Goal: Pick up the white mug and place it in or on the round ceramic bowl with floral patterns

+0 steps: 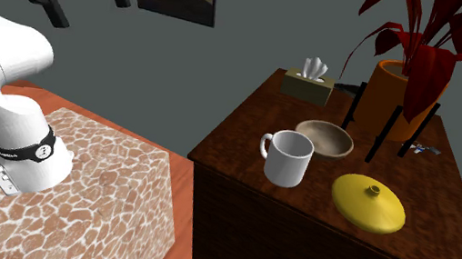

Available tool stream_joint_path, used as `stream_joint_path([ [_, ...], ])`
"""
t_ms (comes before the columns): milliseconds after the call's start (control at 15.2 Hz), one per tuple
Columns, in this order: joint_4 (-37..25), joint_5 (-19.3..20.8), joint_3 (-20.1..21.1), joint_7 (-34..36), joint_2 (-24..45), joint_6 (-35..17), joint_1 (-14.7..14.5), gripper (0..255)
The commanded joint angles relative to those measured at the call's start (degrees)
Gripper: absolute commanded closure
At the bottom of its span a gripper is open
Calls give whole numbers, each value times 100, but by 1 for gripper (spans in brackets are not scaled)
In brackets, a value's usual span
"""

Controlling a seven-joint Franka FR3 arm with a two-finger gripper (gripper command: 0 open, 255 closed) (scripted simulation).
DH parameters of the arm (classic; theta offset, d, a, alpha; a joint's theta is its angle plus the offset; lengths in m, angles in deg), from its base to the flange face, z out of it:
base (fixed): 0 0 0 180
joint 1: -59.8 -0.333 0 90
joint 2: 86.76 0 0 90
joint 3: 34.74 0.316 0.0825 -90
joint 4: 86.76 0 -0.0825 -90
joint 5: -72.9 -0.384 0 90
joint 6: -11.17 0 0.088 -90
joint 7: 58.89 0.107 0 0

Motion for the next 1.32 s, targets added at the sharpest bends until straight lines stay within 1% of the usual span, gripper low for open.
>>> stream_joint_path([
  [0, 0, 0, 0, 0, 0, 0, 0, 0],
  [330, 187, -113, 414, 422, 615, -781, -67, 0],
  [594, 196, -148, 734, 768, 1228, -1380, -105, 0],
  [924, 29, -85, 1114, 1233, 2118, -2064, -126, 0],
  [1254, -332, 139, 1458, 1760, 3117, -2639, -123, 0],
])
